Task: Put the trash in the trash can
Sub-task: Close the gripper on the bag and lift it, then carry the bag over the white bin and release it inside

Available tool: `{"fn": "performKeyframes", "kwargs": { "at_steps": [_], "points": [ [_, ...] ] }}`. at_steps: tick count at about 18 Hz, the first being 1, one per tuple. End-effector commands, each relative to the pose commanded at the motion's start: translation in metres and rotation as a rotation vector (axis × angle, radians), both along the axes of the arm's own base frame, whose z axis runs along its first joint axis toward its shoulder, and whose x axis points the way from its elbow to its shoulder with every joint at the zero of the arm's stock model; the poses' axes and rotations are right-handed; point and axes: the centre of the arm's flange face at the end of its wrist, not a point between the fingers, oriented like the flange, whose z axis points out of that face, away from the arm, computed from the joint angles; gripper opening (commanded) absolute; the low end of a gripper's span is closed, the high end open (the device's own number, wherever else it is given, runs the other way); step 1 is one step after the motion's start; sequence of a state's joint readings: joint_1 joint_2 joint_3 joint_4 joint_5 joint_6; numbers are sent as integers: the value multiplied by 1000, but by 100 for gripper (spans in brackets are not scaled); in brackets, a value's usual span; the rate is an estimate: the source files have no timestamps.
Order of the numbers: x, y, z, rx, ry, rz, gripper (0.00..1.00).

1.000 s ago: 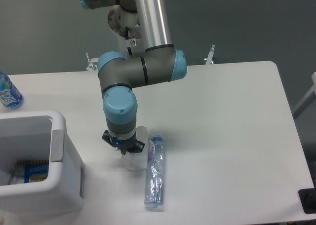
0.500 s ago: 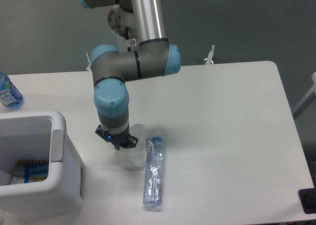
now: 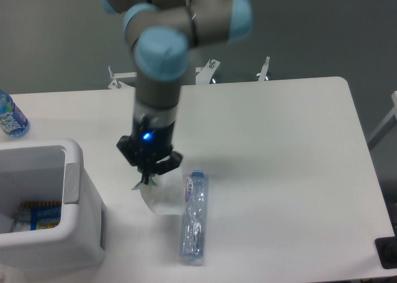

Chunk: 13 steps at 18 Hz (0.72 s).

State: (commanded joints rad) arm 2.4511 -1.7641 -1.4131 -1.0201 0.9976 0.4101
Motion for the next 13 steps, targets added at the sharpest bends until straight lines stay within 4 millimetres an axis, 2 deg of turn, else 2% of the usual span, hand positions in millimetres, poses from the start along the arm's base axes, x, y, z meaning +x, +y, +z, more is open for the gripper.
{"fn": "performKeyframes", "kwargs": {
  "at_steps": [2,7,9,13],
  "points": [
    [-7,-3,29,69,-51,47,0],
    [7,2,40,89,-119,89,0],
    [18,5,47,100,-153,97,0],
    [54,22,56,116,-194,83,0]
  ]
}}
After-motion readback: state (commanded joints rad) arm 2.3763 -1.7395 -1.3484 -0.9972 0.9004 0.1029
